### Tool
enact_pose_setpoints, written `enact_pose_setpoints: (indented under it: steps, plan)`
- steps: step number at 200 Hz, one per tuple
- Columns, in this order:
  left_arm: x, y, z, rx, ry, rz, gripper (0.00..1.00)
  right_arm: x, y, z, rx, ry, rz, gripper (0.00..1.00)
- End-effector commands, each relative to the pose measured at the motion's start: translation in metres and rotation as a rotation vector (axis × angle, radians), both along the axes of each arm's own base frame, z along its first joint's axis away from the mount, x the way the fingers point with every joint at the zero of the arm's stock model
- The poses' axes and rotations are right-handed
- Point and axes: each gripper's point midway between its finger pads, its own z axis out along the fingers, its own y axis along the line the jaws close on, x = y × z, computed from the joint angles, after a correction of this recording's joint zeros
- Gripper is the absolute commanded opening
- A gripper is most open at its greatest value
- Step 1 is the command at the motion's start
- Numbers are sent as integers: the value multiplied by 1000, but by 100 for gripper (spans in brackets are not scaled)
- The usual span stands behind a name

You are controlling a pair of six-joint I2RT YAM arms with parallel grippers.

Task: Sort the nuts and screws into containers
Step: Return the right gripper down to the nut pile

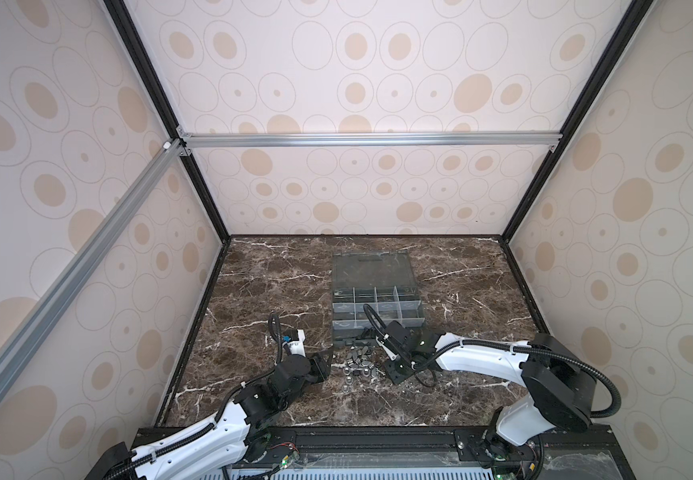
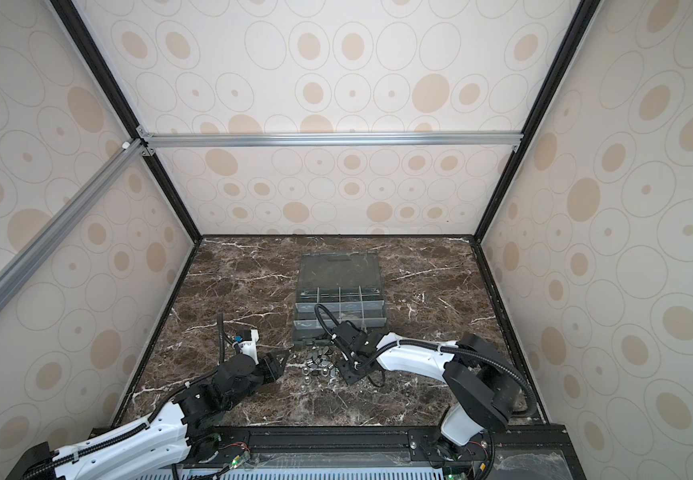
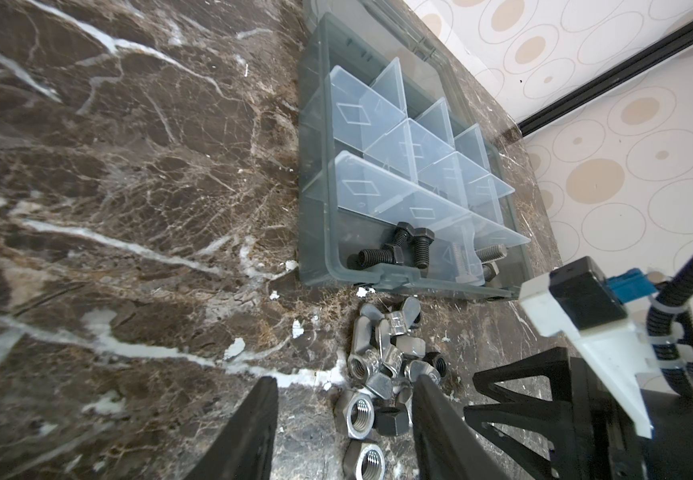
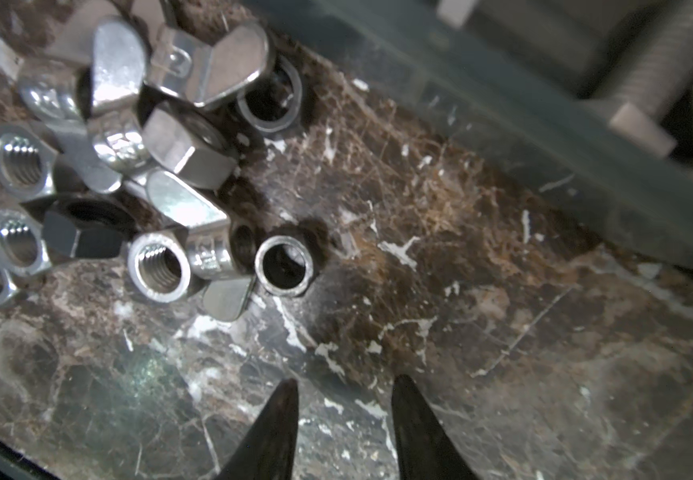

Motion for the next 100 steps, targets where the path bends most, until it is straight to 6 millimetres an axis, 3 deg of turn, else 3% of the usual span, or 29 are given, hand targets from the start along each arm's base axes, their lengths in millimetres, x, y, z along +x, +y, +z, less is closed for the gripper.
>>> enact_pose_setpoints:
  steps: [1,100]
  plan:
    - [4,-1,8,-28,-8,21,52,5,10,3,-2,-21,18,40]
    - [2,1,9,-34,-11,25,52,21,28,-8,-46,-28,15,37]
